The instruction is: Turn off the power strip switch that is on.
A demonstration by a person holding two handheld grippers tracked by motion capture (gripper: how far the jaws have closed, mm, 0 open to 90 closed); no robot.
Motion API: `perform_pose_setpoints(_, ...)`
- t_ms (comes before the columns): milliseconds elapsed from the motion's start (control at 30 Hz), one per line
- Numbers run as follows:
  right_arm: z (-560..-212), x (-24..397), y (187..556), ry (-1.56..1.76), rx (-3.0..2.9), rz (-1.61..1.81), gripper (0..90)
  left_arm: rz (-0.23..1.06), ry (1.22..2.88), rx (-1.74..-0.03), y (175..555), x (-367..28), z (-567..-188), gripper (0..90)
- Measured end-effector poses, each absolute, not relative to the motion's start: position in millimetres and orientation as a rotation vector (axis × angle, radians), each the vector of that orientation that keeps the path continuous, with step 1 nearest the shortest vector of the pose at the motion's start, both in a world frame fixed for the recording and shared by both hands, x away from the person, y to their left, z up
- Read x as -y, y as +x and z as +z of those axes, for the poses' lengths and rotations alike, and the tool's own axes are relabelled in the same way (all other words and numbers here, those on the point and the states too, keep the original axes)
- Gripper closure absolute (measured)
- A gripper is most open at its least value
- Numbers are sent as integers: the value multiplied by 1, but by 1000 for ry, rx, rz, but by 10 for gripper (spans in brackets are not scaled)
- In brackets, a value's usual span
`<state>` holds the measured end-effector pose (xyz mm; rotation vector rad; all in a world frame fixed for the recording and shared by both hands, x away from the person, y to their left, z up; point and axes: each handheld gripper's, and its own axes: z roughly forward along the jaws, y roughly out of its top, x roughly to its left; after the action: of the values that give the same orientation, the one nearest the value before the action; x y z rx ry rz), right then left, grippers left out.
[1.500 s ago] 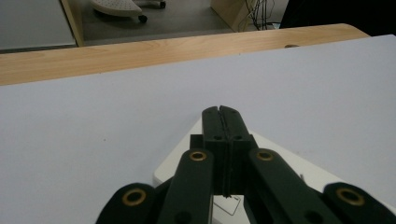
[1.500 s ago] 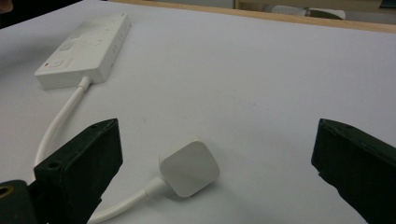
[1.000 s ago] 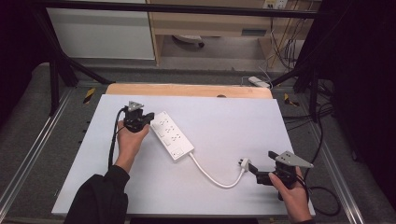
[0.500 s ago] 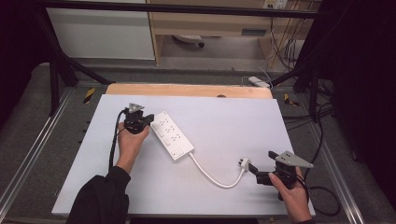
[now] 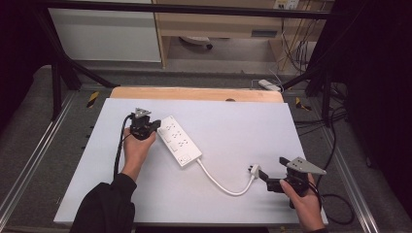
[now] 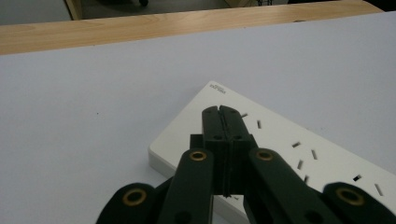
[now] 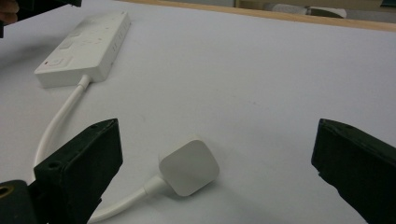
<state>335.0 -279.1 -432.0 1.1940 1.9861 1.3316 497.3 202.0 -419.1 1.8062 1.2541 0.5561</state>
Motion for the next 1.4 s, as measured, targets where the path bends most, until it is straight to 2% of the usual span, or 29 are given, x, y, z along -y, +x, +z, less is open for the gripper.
perform_pose_setpoints(1400,-432,279,335,1194,-1994,1331,23,559,1866,-1260,500,-200,-436,900)
